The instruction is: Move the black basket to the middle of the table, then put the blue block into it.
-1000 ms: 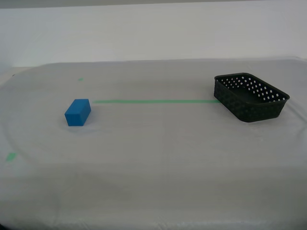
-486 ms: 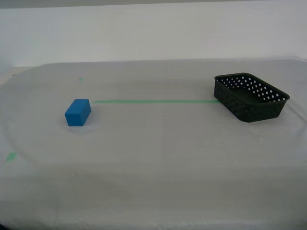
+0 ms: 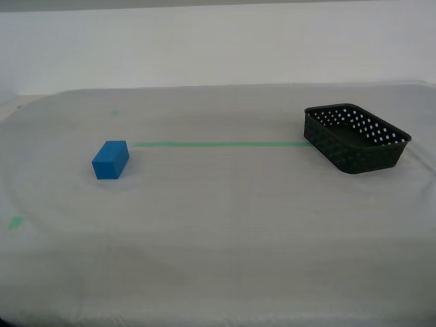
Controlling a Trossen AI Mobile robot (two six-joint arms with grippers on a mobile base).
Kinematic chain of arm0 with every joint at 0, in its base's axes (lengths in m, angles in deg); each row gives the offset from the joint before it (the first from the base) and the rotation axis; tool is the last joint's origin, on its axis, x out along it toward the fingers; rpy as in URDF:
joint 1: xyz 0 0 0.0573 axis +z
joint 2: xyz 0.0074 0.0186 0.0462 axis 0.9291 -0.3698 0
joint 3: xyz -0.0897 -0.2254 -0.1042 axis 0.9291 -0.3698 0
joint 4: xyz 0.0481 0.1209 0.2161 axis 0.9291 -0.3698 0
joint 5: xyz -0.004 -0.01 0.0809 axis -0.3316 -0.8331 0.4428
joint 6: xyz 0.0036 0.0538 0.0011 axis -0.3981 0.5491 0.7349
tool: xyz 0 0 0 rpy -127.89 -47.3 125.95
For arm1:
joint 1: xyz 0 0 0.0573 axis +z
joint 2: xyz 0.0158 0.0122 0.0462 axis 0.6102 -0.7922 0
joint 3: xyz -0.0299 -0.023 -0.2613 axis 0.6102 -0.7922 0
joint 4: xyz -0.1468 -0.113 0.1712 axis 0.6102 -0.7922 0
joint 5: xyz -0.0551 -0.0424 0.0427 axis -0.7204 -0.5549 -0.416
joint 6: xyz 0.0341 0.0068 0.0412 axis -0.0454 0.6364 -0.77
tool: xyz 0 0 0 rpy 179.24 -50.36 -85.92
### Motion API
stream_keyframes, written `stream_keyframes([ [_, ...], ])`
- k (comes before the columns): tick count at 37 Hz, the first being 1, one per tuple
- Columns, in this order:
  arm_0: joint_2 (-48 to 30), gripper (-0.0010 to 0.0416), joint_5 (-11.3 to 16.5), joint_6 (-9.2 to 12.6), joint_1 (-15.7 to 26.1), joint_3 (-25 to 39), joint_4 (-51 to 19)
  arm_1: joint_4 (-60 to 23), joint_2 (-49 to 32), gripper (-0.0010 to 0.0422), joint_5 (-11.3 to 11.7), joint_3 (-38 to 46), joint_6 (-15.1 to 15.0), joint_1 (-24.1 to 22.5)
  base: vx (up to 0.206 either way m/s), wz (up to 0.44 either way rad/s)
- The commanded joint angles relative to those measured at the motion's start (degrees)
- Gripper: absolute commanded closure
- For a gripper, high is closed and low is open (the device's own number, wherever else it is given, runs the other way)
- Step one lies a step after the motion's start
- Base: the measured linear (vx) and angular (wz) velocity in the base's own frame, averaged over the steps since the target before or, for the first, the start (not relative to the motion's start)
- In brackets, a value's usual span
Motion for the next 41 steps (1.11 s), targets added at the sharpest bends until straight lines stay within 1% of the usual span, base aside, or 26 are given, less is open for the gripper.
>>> stream_keyframes([
  [1, 0.26, 0.0406, 0.09, -0.07, 0.02, 1.77, -4.83, 0.22, 0.02, 0.0412, 0.02, 0.02, -0.11, 0.0, 0.0, 0.0],
  [9, 0.24, 0.0406, 0.11, -0.04, 0.02, 4.94, -14.05, 0.24, 0.02, 0.0412, 0.02, 0.02, -0.11, 0.0, 0.0, 0.0],
  [19, 0.09, 0.0406, 0.31, -0.13, 0.02, 11.41, -36.0, 0.22, 0.02, 0.0412, 0.02, 0.02, -0.11, 0.0, 0.0, 0.0],
  [23, 0.09, 0.0406, 0.46, -0.33, 0.02, 13.55, -42.97, 0.24, 0.02, 0.0412, 0.02, 0.02, -0.11, 0.0, 0.0, 0.0],
  [37, 0.02, 0.0406, 0.5, -0.5, 0.02, 19.26, -56.41, 0.24, 0.02, 0.0412, 0.02, 0.02, -0.11, 0.0, 0.0, 0.0],
  [41, -1.25, 0.0406, 0.55, -0.52, 0.02, 21.4, -59.21, 0.22, 0.02, 0.0412, 0.02, 0.02, -0.11, -0.02, 0.0, 0.0],
])
